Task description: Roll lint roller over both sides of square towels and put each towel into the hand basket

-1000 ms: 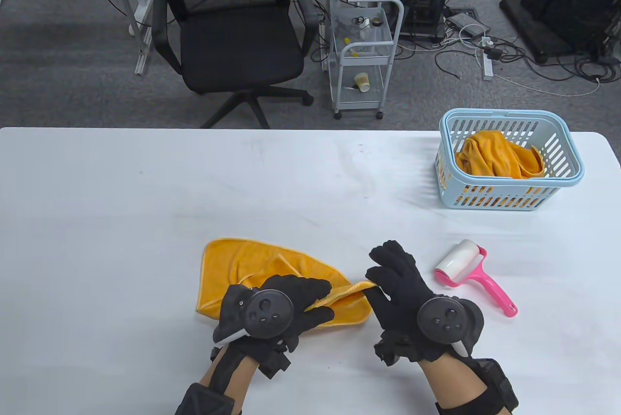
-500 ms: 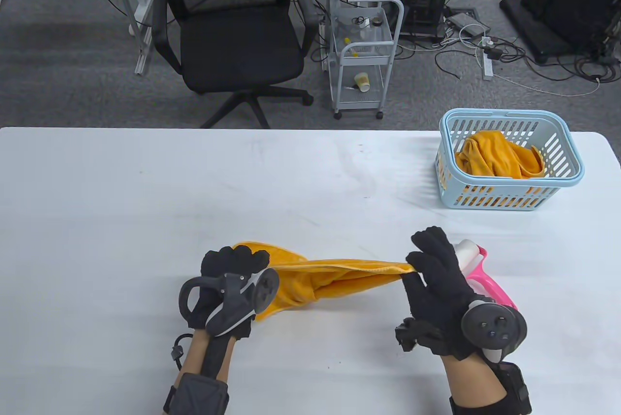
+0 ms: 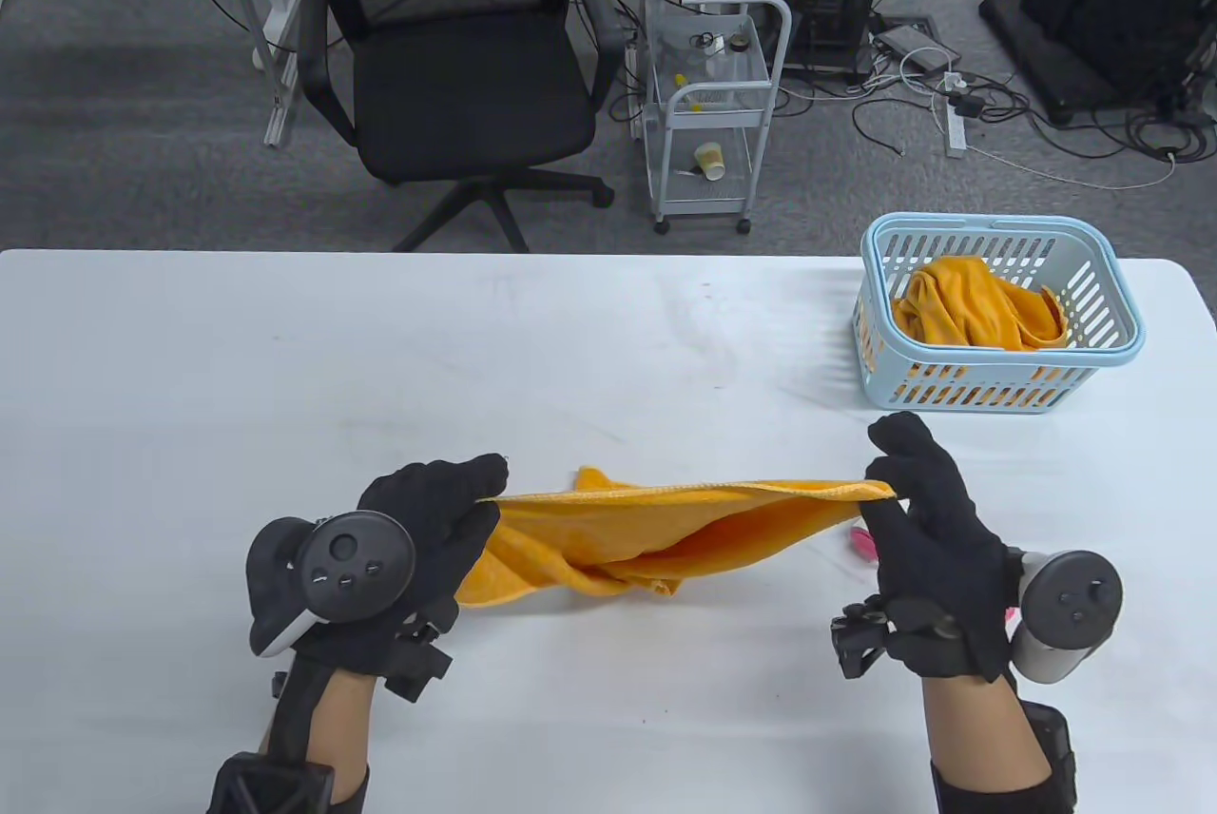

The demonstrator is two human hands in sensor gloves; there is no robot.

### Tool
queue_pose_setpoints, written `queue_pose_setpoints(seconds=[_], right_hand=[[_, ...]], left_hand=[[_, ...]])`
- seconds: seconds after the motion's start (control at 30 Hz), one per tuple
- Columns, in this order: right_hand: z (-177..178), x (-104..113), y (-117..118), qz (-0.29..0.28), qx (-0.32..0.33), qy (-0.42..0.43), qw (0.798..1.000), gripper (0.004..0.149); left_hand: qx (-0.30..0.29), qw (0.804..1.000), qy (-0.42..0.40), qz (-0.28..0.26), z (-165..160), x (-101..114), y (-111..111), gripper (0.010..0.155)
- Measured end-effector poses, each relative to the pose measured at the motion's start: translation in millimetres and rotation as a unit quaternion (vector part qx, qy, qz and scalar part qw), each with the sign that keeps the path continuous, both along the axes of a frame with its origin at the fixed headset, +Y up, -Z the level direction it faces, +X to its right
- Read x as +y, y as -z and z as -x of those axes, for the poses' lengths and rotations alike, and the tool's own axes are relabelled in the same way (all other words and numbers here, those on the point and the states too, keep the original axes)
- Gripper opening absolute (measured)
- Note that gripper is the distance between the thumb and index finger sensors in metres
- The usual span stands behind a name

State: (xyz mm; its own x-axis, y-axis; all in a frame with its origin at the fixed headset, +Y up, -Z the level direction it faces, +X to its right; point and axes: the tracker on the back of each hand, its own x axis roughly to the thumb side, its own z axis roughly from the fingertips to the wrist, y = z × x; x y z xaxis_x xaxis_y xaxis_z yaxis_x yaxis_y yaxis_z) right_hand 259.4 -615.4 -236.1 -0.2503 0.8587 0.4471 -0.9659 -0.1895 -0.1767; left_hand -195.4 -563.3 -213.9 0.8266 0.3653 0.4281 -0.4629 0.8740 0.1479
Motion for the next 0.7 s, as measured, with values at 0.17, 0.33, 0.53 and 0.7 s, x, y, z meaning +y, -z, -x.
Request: queue_pose_setpoints(seconds=[0.17, 0.33, 0.53, 0.7], right_hand=[[-5.9, 39.7, -7.3, -0.011, 0.05, -0.002, 0.999, 0.036], [-6.0, 58.5, 7.9, 0.024, 0.084, 0.009, 0.996, 0.036], [0.0, 24.3, 76.3, 0.154, 0.095, 0.047, 0.982, 0.036], [3.4, 10.4, 129.9, 0.202, 0.07, 0.07, 0.974, 0.036]], left_hand=[[0.043, 0.989, 0.086, -0.111, 2.6, 60.8, -33.1, 0.041], [0.067, 0.974, 0.153, -0.154, 0.2, 95.9, -41.9, 0.04], [0.078, 0.975, 0.2, -0.057, 0.5, 60.8, 29.8, 0.046], [0.128, 0.976, 0.172, -0.026, 10.0, 39.2, 91.1, 0.047]])
